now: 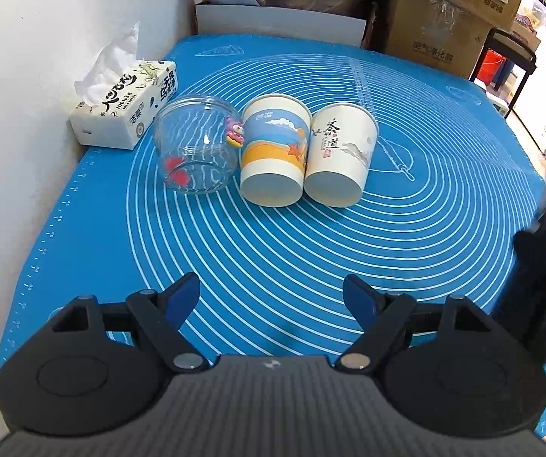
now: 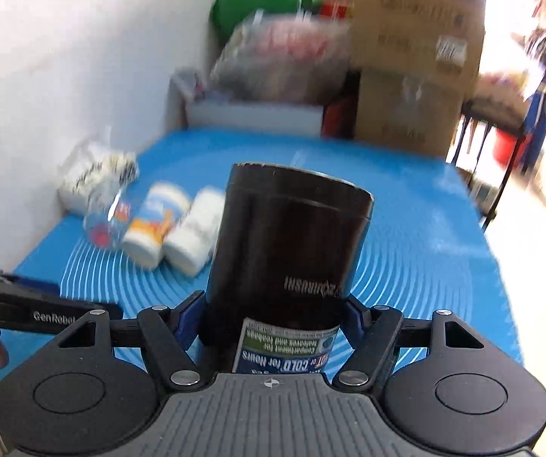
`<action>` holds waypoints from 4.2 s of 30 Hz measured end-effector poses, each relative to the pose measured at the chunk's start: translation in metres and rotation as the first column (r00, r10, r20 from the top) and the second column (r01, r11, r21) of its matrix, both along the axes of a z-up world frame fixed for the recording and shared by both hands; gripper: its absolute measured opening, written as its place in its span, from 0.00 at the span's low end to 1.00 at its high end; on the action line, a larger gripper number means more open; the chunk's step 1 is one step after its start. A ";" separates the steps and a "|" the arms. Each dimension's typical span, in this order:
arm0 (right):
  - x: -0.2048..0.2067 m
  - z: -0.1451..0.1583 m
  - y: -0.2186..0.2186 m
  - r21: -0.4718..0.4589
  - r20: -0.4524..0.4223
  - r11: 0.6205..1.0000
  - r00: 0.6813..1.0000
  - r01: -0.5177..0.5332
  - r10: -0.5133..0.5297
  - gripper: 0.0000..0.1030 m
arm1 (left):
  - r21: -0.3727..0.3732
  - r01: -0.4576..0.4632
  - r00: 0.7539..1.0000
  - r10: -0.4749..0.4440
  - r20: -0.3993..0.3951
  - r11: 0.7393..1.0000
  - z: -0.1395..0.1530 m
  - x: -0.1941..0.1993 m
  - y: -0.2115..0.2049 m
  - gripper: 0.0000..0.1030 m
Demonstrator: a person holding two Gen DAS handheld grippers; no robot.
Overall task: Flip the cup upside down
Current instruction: 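Rotate the bottle upright with the right gripper and lower it onto the mat, then open the right gripper and withdraw from the standing bottle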
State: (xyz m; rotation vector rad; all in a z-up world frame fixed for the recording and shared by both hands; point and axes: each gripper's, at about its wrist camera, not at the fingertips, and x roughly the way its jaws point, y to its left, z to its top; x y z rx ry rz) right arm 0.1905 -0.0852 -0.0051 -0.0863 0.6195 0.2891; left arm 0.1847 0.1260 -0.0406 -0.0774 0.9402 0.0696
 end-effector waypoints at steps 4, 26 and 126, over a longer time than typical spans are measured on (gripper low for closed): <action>-0.003 0.006 -0.006 -0.015 0.106 1.000 0.994 0.024 -0.023 0.66 | -0.002 0.007 1.000 -0.007 0.000 1.000 -0.001 -0.001 -0.004 0.80; 0.031 -0.009 0.000 -0.070 0.164 0.997 0.986 0.027 -0.016 0.64 | 0.009 0.013 1.000 -0.013 0.014 1.000 -0.005 0.000 -0.012 0.80; -0.213 0.010 -0.090 0.095 0.259 0.994 0.963 0.048 -0.071 0.97 | 0.112 0.125 0.901 -0.160 0.404 0.986 0.037 -0.211 -0.090 0.80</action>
